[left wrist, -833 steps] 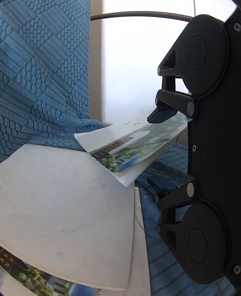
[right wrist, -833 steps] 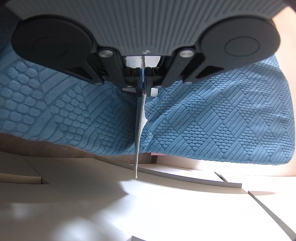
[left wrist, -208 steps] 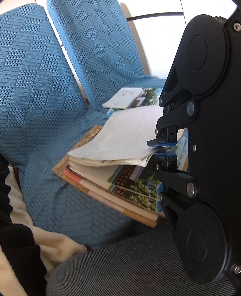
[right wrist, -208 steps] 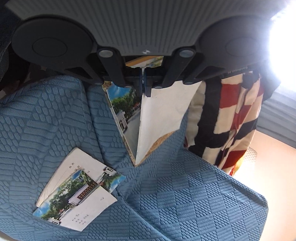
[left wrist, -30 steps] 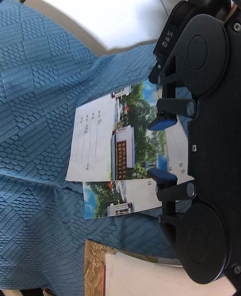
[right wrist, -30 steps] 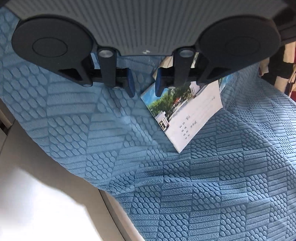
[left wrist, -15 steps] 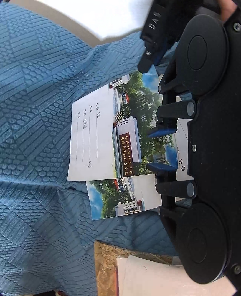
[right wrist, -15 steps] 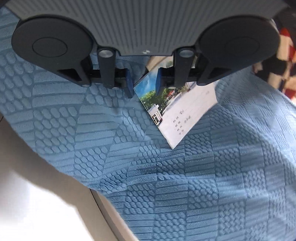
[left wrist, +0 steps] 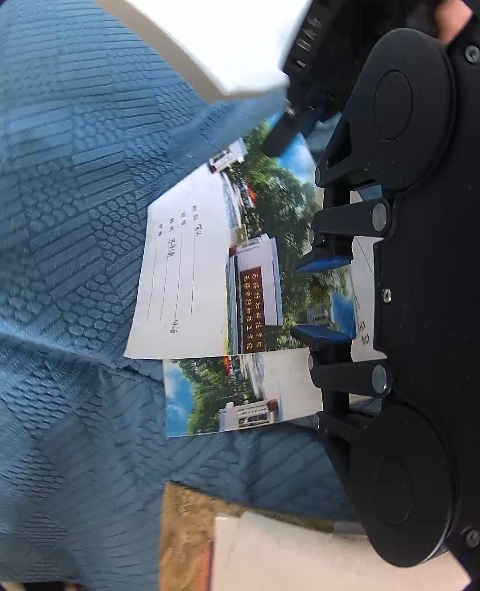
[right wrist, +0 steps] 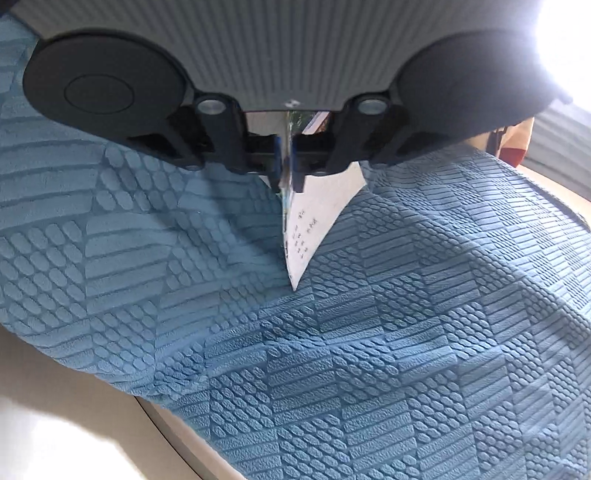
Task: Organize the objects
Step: 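Close both tools on the edge of the building-picture photo booklet, then lift the photo booklet off the seat with both tools, then carry the photo booklet with both tools over the book stack, then lower the photo booklet onto the book stack and open both tools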
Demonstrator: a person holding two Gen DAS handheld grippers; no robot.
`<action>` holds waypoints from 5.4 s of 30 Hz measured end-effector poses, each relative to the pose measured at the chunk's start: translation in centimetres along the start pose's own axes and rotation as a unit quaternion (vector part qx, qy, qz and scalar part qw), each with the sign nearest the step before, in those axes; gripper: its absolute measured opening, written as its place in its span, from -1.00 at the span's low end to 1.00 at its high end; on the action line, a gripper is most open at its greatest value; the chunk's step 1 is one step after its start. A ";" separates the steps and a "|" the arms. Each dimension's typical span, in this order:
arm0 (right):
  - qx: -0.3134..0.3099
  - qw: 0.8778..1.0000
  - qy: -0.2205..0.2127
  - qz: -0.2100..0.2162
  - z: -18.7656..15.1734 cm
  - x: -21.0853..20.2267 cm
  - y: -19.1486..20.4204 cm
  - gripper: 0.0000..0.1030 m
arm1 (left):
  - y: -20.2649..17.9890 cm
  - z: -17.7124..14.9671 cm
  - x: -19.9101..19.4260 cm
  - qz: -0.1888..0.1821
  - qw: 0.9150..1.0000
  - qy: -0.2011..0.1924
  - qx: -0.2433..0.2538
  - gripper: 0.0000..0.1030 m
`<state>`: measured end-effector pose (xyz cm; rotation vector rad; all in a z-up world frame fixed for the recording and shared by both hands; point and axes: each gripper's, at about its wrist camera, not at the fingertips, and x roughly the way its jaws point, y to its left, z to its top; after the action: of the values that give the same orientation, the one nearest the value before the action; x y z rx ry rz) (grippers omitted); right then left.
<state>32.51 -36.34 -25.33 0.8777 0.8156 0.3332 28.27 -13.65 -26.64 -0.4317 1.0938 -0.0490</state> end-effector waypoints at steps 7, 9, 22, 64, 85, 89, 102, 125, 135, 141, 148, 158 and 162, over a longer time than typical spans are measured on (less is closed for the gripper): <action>0.014 1.000 -0.004 0.023 0.0 -0.4 0.0 -0.90 | 3.8 1.0 -0.5 -0.178 0.971 0.043 -0.152 0.00; 0.022 0.999 0.000 0.030 0.1 -0.6 0.0 -0.91 | 4.1 0.8 -0.6 -0.217 0.959 0.050 -0.174 0.07; 0.033 0.998 -0.001 0.053 0.4 -0.9 0.5 -0.90 | 4.9 -2.6 3.5 -0.275 0.899 0.115 -0.319 0.35; 0.005 0.999 0.010 0.053 -0.6 -2.3 3.4 -0.89 | 9.6 -0.6 -0.3 -0.222 0.923 0.042 -0.310 -0.57; -0.020 0.997 -0.019 0.074 -2.2 -7.9 9.2 -0.89 | 8.8 1.1 -9.1 -0.232 0.949 -0.001 -0.212 -0.82; -0.021 0.997 -0.011 0.072 -3.2 -9.0 10.9 -0.89 | 9.5 1.2 -11.7 -0.225 0.954 -0.002 -0.197 -0.82; -0.061 0.993 -0.006 0.097 -6.4 -12.6 18.5 -0.89 | 13.6 1.6 -21.8 -0.247 0.949 -0.049 -0.191 -0.82; -0.088 0.991 0.037 0.097 -12.5 -12.0 23.4 -0.84 | 20.5 -0.2 -29.4 -0.237 0.952 -0.083 -0.173 -0.83; -0.102 0.989 0.080 0.070 -16.0 -7.9 21.7 -0.82 | 25.0 -1.7 -26.3 -0.182 0.965 -0.069 -0.175 -0.82; -0.108 0.987 0.115 0.032 -18.7 -5.3 19.7 -0.81 | 27.4 -4.1 -23.2 -0.148 0.969 -0.058 -0.190 -0.83; -0.107 0.985 0.136 0.003 -20.0 -4.3 18.4 -0.82 | 29.0 -5.3 -21.8 -0.146 0.964 -0.041 -0.218 -0.87; -0.102 0.980 0.163 -0.052 -20.9 -2.8 16.8 -0.82 | 29.0 -6.2 -20.1 -0.079 0.975 -0.011 -0.206 -0.87; -0.111 0.976 0.175 -0.063 -21.5 -2.4 16.8 -0.82 | 29.4 -6.5 -19.6 -0.075 0.976 -0.002 -0.204 -0.87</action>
<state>15.82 -15.62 -18.86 0.5601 1.1306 0.4652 8.46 16.11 -23.10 -0.8836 1.0662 0.0456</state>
